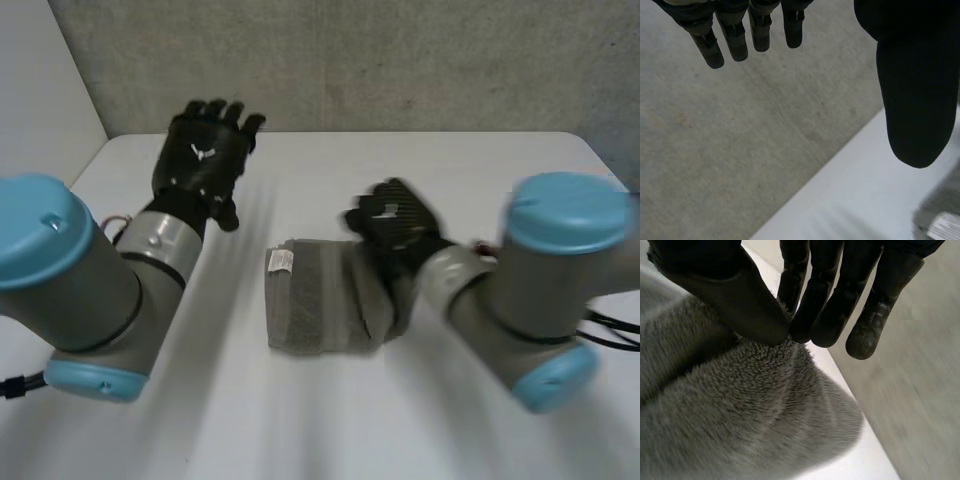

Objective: Fold the towel.

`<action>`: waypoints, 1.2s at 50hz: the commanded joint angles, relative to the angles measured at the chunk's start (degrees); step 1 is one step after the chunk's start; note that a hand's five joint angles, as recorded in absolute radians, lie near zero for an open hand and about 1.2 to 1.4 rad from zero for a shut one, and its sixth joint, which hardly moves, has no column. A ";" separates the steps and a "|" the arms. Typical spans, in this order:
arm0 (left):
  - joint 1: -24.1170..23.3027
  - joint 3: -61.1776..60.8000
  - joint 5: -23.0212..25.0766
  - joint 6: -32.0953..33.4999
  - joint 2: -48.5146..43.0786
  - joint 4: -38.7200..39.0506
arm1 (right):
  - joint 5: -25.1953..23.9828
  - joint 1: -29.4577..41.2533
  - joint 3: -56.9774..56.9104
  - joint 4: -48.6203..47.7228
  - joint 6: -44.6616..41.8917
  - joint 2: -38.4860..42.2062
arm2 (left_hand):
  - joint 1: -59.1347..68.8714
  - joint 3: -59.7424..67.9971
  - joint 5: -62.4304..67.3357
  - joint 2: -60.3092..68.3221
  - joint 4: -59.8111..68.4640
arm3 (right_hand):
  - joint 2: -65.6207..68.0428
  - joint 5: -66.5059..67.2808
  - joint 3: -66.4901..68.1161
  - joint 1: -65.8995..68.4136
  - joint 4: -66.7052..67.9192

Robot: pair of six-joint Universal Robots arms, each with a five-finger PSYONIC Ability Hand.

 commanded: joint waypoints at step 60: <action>-4.46 9.74 0.30 -17.74 -17.33 -8.70 | 0.18 -7.85 -5.54 10.62 39.69 4.17 | 0.91 1.10 -0.49 1.05 1.07 | -66.54 -66.62 -66.27 -63.98 -66.67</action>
